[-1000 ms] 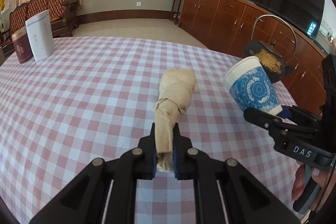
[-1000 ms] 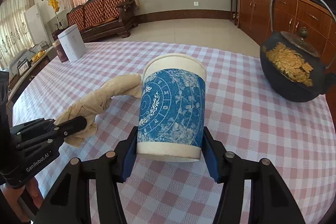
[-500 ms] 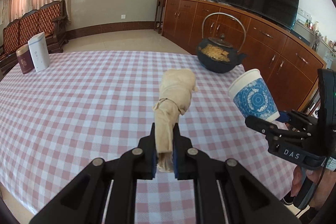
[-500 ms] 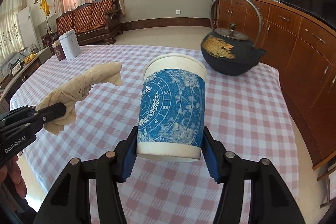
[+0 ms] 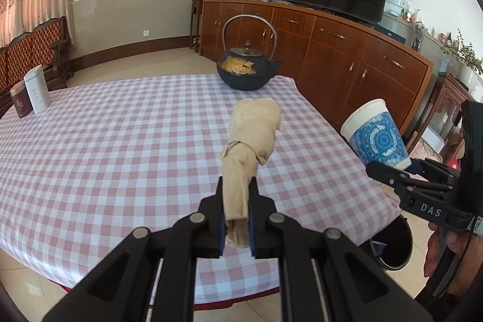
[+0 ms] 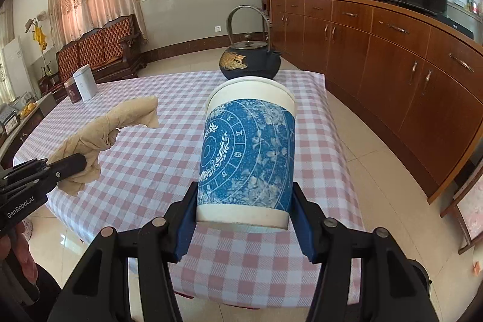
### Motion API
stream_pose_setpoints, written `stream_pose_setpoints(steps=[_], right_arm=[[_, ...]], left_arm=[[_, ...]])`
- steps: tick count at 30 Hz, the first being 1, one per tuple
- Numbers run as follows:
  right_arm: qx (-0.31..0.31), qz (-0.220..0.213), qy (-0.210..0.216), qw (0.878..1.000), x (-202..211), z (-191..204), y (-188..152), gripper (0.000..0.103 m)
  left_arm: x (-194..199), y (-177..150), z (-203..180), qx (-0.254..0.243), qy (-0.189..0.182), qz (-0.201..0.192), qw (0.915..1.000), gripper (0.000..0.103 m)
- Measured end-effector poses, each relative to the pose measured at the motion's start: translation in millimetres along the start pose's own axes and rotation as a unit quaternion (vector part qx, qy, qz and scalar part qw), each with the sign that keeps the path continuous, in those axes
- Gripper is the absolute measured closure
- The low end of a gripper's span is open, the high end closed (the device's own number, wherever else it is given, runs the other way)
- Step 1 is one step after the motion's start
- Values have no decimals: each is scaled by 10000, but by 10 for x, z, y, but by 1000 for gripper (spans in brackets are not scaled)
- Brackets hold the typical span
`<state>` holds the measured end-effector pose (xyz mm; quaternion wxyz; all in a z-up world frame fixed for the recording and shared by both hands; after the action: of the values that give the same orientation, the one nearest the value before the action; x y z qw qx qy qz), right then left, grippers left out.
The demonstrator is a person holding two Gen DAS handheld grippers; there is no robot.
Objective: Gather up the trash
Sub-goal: 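Carry the paper cup with the right tool while the left tool carries the beige cloth over the bucket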
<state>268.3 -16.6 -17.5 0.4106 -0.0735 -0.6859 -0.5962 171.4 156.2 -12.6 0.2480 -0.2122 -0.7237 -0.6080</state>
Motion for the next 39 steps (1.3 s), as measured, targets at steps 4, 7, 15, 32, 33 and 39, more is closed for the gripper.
stream_pose_setpoints(steps=[4, 7, 15, 32, 33, 39], right_arm=[[-104, -32, -112, 9999, 236, -145, -174, 44], [-141, -46, -199, 9997, 389, -238, -292, 44], [-351, -152, -520, 9979, 760, -573, -539, 44], [-993, -126, -1290, 9866, 1323, -1463, -1070, 44], [-1043, -127, -1336, 9854, 1363, -1528, -1106, 44], [-1285, -101, -1568, 9792, 1527, -1839, -1286, 44]], left_arm=[[74, -46, -228, -127, -133, -20, 9998, 91], [95, -90, -416, -243, -248, -26, 9994, 91], [60, -147, -858, -545, -558, 22, 9970, 91], [-77, -352, -1787, -1148, -1310, 281, 9843, 91], [-91, -363, -1839, -1187, -1348, 308, 9833, 91], [-194, -461, -2172, -1412, -1573, 478, 9762, 91]])
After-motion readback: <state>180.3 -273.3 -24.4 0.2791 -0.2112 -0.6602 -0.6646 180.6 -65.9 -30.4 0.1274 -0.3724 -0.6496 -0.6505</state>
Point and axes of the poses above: each gripper's, at about its wrist camera, not at the fingertips, and x roughly against the way its jaws point, z to its left, y to its top, the point moved 2 cm from there along -x, roughly the way its jaws point, and after that the axes turned 1 degree about -y, right-handed, at the moved point
